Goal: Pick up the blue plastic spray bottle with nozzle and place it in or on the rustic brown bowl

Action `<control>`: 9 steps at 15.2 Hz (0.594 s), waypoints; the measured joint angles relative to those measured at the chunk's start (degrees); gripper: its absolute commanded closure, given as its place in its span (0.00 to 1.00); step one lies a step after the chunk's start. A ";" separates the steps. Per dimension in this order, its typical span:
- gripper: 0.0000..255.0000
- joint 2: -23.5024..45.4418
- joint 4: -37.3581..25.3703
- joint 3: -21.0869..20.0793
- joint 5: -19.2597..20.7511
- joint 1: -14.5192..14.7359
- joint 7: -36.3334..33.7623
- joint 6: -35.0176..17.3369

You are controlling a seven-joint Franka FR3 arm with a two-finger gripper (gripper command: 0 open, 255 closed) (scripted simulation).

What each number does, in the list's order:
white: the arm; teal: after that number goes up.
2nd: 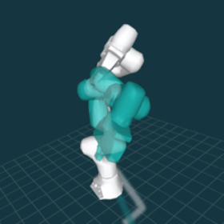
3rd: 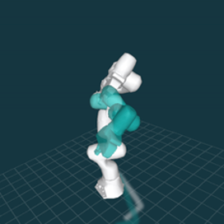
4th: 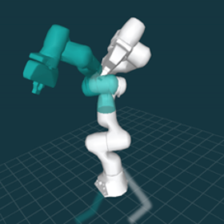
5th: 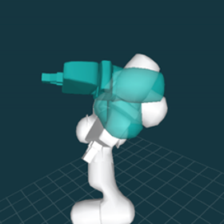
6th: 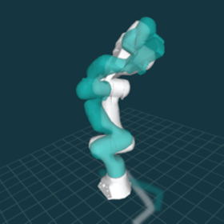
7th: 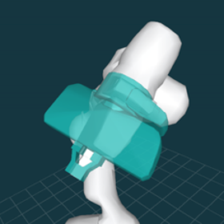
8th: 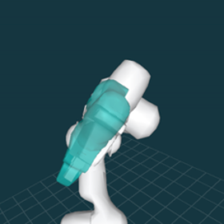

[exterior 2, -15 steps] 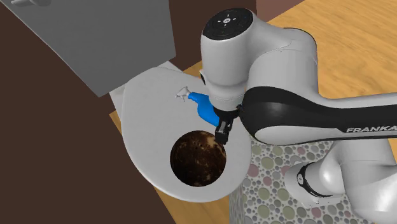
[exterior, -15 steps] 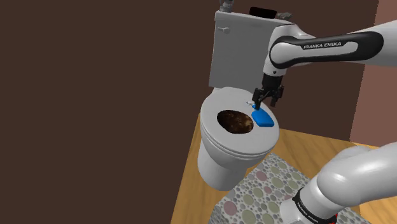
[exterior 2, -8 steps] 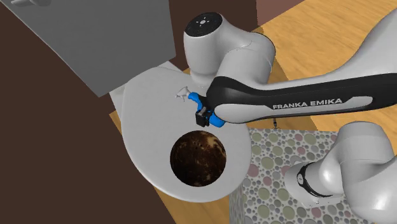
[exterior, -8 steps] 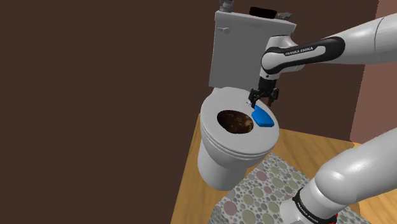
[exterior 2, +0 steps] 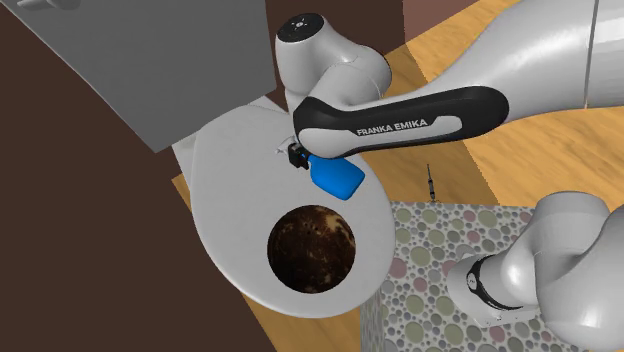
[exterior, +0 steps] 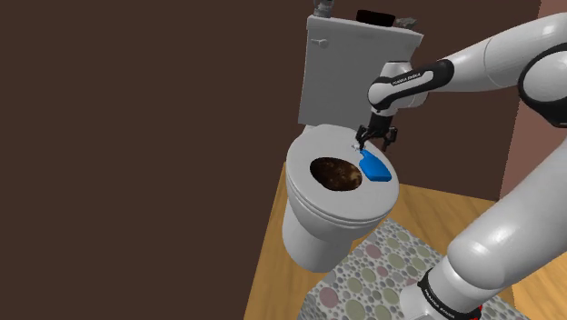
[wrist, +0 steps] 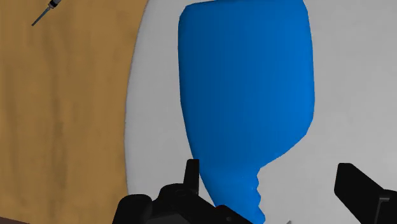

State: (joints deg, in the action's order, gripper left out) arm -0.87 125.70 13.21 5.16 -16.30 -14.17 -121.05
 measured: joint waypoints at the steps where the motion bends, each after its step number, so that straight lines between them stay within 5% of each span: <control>1: 0.00 1.60 -1.21 0.61 -0.26 -0.60 -0.17 -0.69; 9: 0.00 7.18 -0.95 1.57 -1.38 -1.76 -0.76 -7.06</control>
State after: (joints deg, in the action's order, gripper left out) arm 6.31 124.75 14.78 3.78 -18.06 -14.93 -128.11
